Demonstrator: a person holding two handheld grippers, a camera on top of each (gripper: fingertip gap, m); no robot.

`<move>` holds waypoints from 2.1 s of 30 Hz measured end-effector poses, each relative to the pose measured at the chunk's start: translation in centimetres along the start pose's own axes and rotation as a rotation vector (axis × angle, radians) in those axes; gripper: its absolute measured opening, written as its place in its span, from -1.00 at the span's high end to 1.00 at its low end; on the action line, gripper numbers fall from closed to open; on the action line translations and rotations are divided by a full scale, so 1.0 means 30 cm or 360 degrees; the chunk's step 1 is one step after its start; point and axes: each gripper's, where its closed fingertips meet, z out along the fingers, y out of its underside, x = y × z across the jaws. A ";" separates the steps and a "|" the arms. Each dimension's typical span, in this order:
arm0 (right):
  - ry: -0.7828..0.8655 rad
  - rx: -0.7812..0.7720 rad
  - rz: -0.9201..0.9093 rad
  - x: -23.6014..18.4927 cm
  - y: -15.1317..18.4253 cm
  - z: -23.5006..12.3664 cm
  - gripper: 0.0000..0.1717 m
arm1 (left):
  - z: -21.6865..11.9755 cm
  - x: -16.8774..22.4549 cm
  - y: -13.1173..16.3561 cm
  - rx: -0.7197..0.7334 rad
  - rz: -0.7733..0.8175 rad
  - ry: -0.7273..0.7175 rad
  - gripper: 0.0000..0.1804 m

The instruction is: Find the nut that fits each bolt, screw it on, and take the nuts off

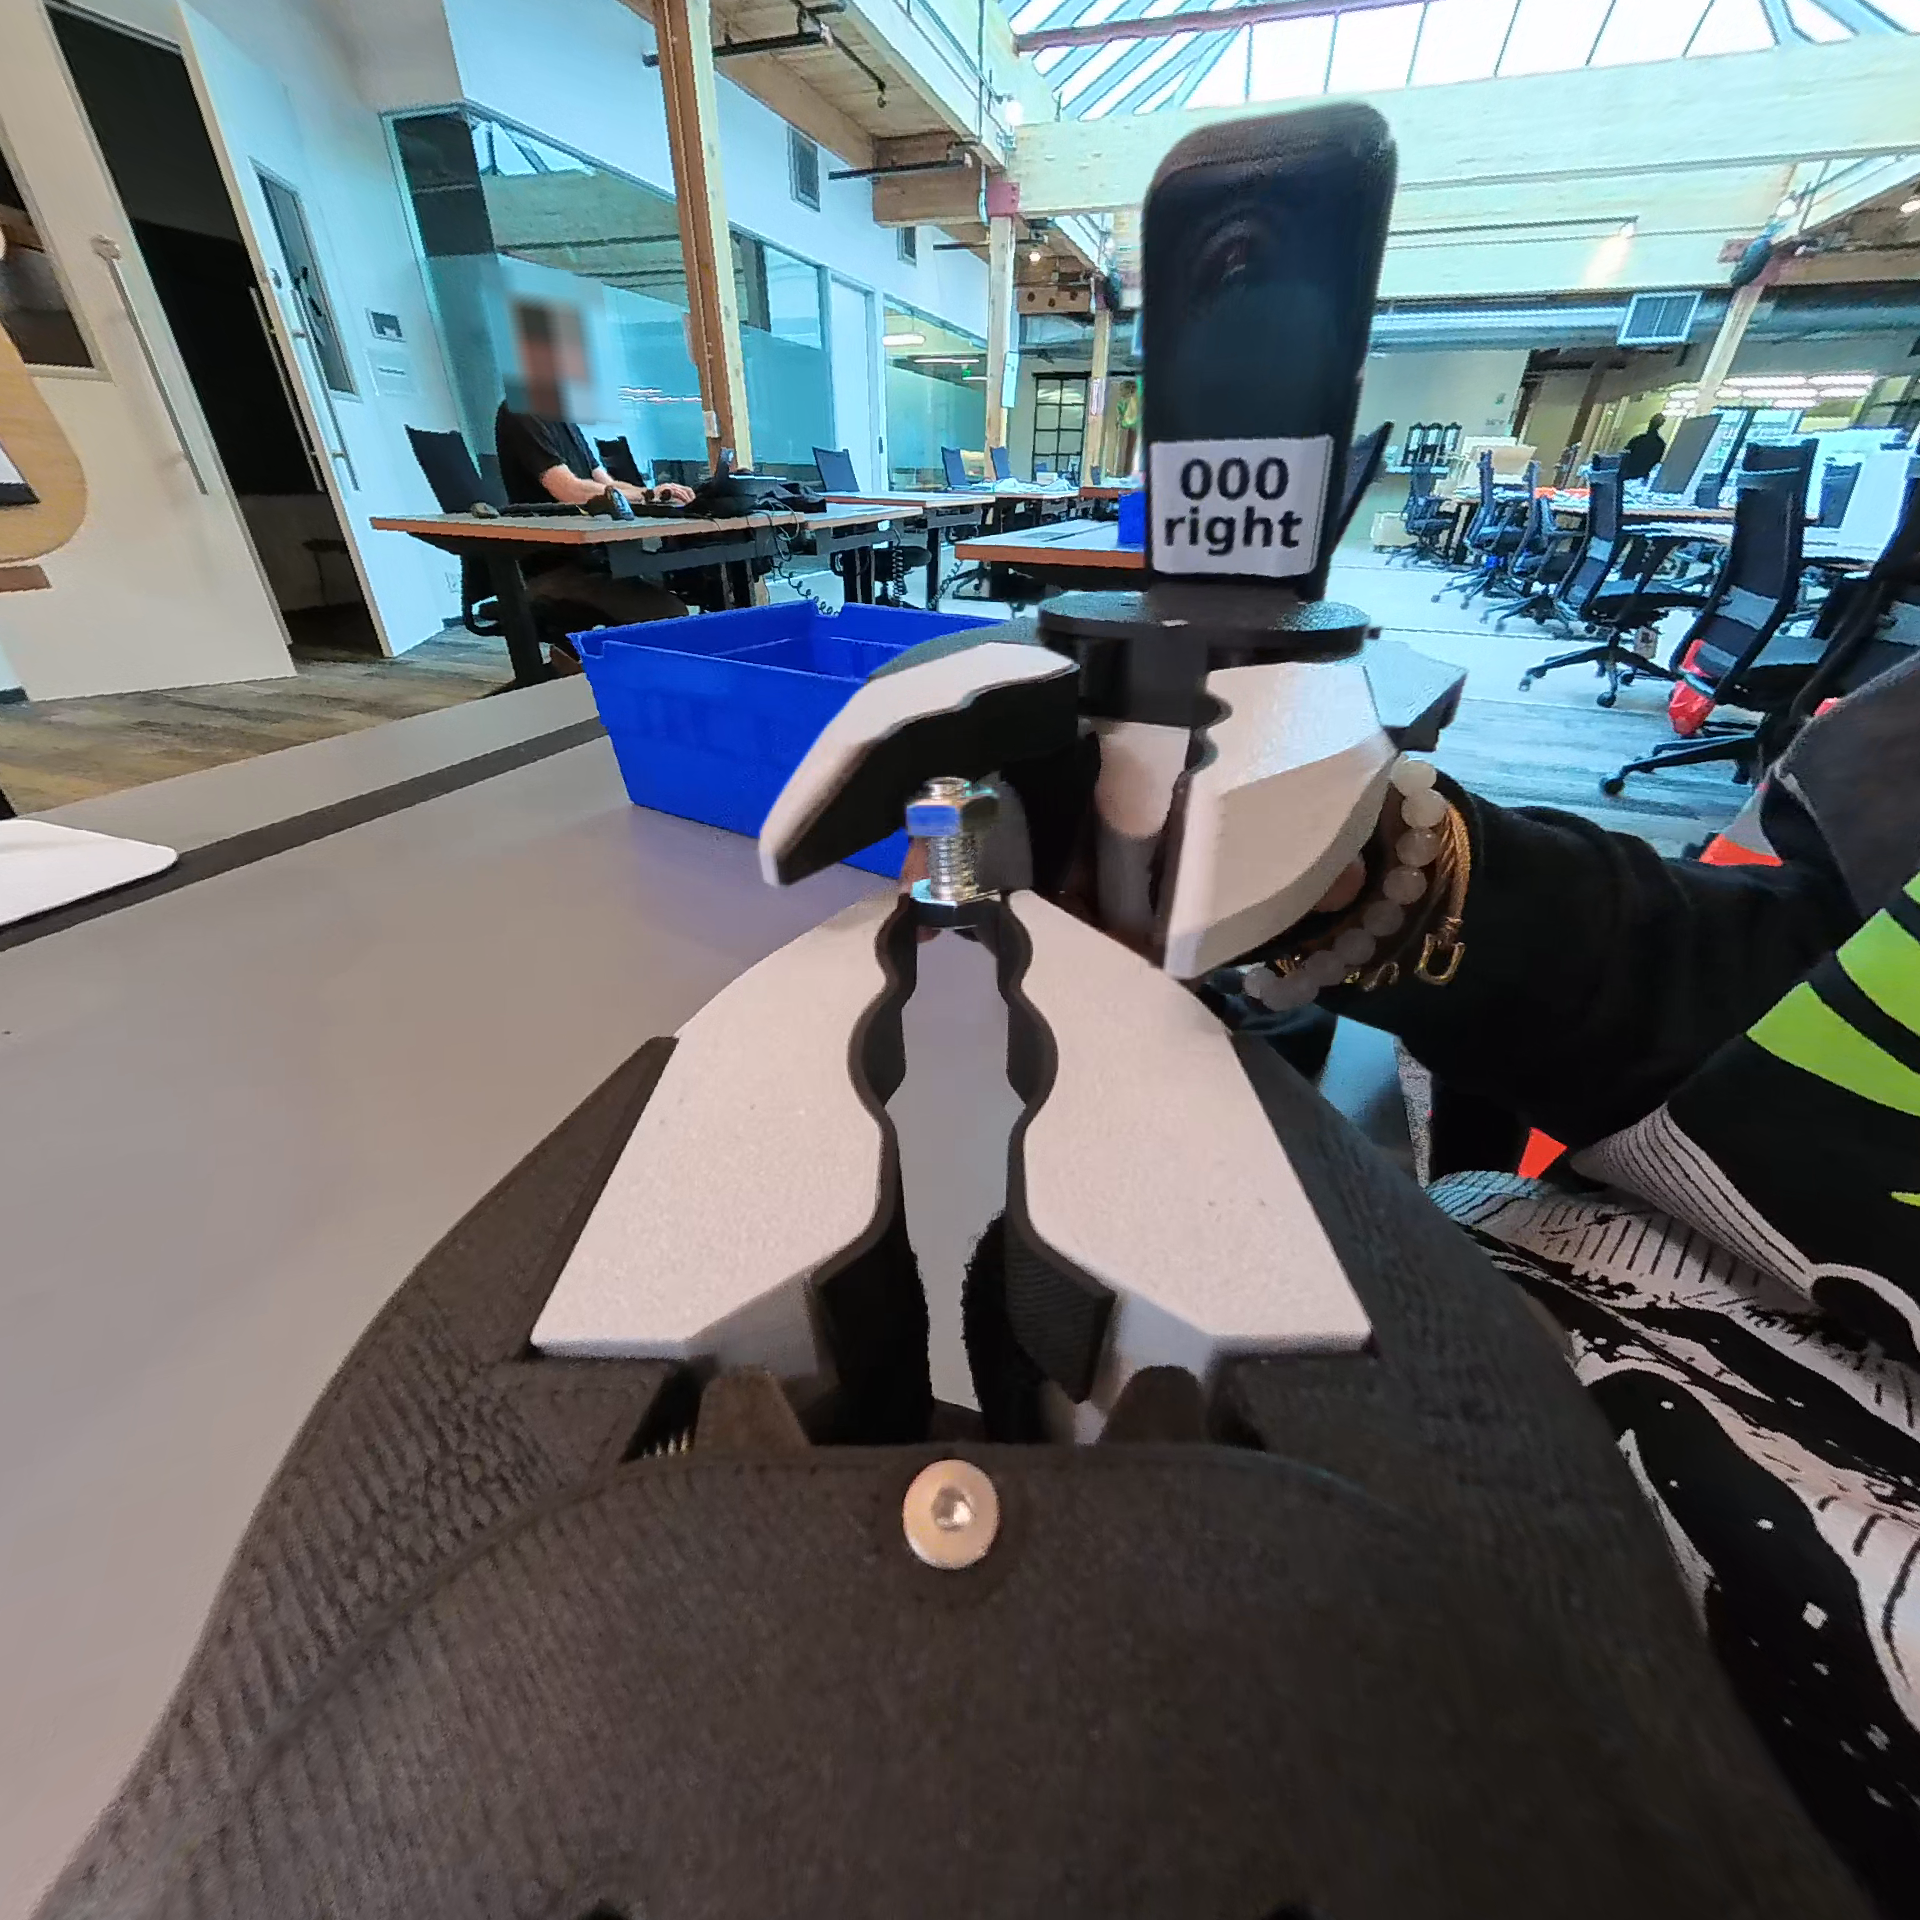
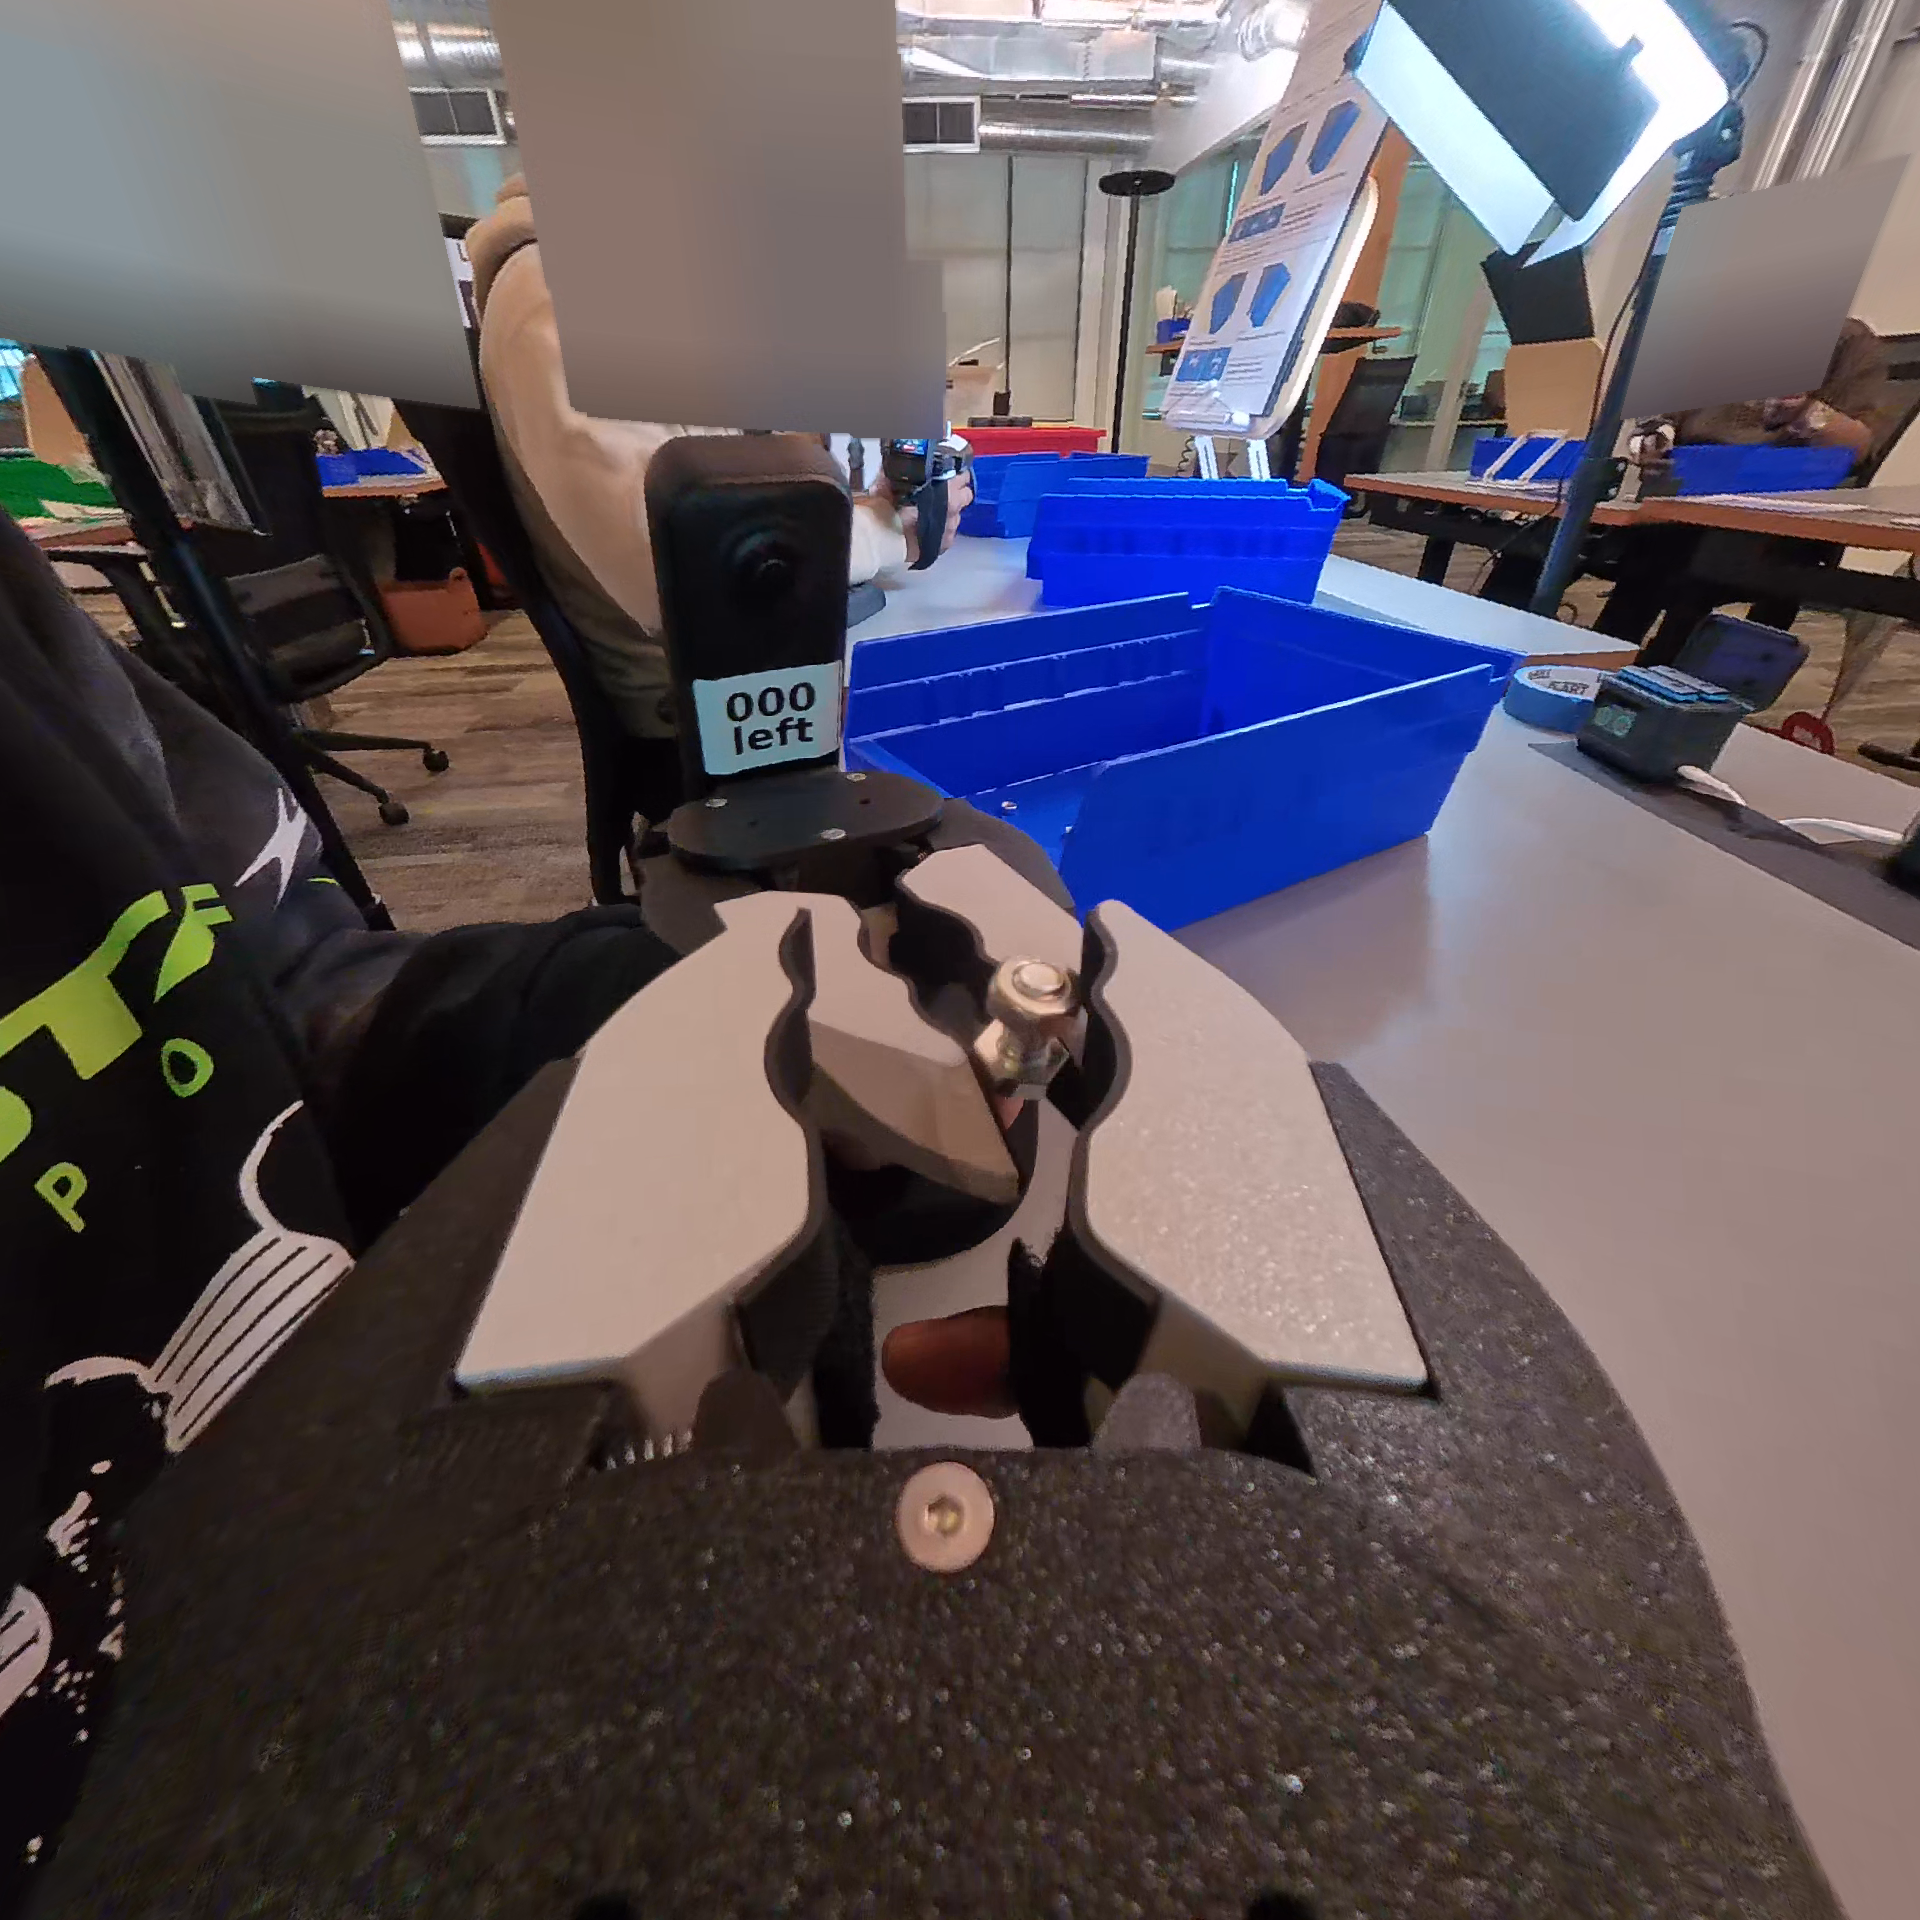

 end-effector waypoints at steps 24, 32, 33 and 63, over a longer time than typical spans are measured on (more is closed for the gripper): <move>0.0065 0.0034 -0.0062 -0.001 0.018 -0.015 0.40 | 0.004 0.002 0.007 -0.0024 0.0026 -0.0005 0.84; 0.0014 0.0119 0.0056 -0.009 -0.002 -0.128 0.83 | -0.003 -0.013 -0.002 0.0012 -0.0027 -0.0025 0.84; 0.0039 0.0134 0.0063 0.000 -0.004 -0.133 0.83 | -0.004 -0.013 -0.005 0.0021 -0.0025 -0.0027 0.84; 0.0253 -0.0067 -0.0074 0.050 -0.025 -0.129 0.79 | 0.000 -0.015 0.002 0.0000 -0.0021 -0.0039 0.84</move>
